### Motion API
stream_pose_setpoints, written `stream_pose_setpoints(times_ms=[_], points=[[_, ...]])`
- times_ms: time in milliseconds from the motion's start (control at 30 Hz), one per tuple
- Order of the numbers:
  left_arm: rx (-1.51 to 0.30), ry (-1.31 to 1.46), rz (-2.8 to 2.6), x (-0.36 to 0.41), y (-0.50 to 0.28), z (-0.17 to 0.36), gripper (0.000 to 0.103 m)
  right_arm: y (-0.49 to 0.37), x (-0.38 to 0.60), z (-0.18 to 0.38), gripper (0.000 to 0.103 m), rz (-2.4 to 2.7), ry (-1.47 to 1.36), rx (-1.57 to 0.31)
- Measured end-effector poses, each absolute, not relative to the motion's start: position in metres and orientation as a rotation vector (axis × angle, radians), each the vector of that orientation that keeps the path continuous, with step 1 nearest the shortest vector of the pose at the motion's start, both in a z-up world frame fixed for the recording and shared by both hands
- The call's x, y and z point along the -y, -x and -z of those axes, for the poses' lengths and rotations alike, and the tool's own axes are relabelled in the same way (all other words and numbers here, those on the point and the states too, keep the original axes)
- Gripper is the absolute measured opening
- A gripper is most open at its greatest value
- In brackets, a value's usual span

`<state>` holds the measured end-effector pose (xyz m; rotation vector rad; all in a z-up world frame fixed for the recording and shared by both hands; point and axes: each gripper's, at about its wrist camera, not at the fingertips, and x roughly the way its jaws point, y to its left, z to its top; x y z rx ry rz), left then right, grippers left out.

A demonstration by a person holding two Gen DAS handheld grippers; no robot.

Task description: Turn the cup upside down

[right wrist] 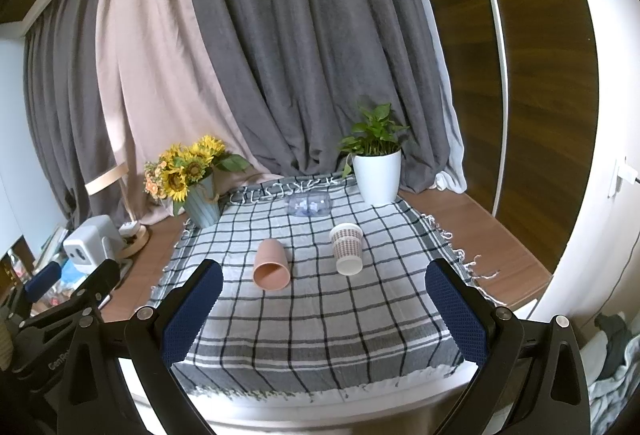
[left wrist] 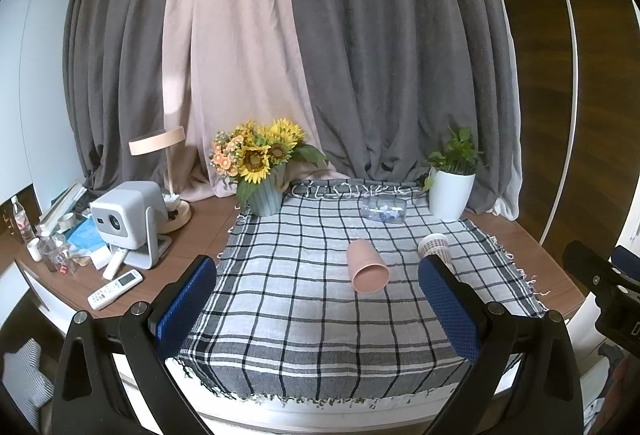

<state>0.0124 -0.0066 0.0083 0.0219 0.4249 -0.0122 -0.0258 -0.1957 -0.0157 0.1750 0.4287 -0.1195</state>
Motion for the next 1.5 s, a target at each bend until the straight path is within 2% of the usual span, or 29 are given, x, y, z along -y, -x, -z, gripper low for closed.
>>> stream_pose_setpoints(times_ms=[1500], points=[[-0.410, -0.022, 0.015, 0.015, -0.021, -0.008, 0.103, 0.019, 0.196, 0.010, 0.102, 0.120, -0.172, -0.426]])
